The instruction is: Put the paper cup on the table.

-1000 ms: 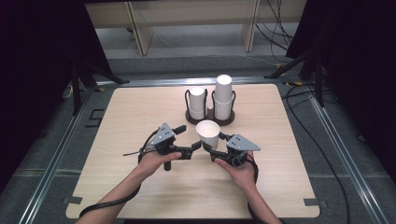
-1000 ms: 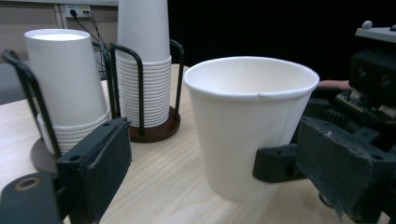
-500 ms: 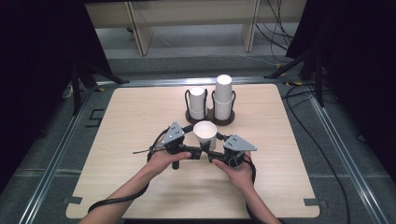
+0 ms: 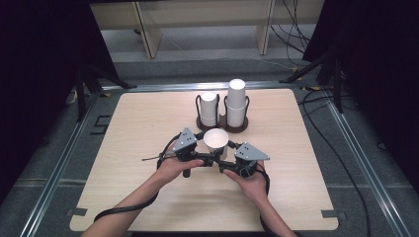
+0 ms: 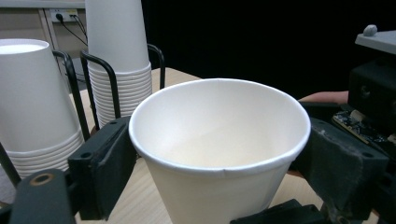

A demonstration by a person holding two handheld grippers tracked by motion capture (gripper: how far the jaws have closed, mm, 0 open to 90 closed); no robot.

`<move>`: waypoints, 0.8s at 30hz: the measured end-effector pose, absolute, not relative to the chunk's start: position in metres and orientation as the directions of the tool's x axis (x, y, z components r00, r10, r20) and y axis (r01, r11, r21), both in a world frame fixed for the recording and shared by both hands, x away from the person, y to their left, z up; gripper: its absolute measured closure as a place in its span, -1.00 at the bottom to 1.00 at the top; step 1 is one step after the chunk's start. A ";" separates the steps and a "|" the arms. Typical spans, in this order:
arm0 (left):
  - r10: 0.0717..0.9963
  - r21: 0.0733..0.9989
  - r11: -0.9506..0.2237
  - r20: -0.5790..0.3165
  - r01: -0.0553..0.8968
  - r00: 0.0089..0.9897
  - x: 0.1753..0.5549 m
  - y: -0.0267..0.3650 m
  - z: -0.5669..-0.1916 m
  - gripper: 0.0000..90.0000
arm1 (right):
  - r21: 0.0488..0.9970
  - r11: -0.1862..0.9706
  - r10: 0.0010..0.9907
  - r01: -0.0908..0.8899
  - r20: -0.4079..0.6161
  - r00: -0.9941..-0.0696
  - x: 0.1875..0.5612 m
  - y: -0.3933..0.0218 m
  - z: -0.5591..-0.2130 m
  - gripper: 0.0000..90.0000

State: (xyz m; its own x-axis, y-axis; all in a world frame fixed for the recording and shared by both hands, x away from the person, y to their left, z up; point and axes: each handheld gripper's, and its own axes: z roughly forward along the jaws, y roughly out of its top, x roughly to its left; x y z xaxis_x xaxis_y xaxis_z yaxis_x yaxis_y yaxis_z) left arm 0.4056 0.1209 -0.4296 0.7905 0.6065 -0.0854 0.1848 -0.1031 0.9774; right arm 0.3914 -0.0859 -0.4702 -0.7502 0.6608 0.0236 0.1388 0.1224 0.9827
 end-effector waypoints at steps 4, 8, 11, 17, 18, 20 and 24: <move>0.608 0.981 -0.112 -0.056 0.156 0.792 0.404 0.121 -0.430 -0.63 | 0.985 0.118 0.651 0.128 0.021 -0.759 0.392 -0.084 -0.470 -0.35; 0.616 0.987 -0.102 -0.033 0.121 0.787 0.404 0.120 -0.431 -0.60 | 0.980 0.145 0.650 0.137 0.010 -0.760 0.392 -0.085 -0.469 -0.41; 0.632 0.985 -0.123 -0.015 0.119 0.775 0.404 0.124 -0.428 -0.59 | 0.976 0.173 0.646 0.132 -0.011 -0.763 0.391 -0.085 -0.468 -0.46; 0.657 0.987 -0.118 -0.001 0.104 0.754 0.406 0.134 -0.425 -0.60 | 0.977 0.194 0.629 0.084 -0.058 -0.775 0.390 -0.089 -0.465 -0.48; 0.675 0.989 -0.114 0.005 0.098 0.737 0.406 0.140 -0.425 -0.60 | 0.975 0.201 0.632 0.093 -0.056 -0.773 0.387 -0.090 -0.465 -0.48; 0.693 0.991 -0.114 0.026 0.074 0.720 0.407 0.147 -0.425 -0.60 | 0.977 0.194 0.636 0.086 -0.059 -0.769 0.384 -0.094 -0.465 -0.47; 0.725 0.990 -0.125 0.045 0.068 0.687 0.407 0.161 -0.428 -0.59 | 0.980 0.174 0.649 0.093 -0.043 -0.760 0.380 -0.104 -0.465 -0.46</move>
State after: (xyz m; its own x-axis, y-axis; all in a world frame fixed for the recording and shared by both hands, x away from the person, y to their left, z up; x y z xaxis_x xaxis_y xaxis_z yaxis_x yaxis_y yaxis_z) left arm 0.4073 0.1612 -0.4281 0.6872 0.7251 0.0449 0.0677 -0.1254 0.9898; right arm 0.3797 -0.1035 -0.4650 -0.7596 0.6490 -0.0432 0.0933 0.1744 0.9803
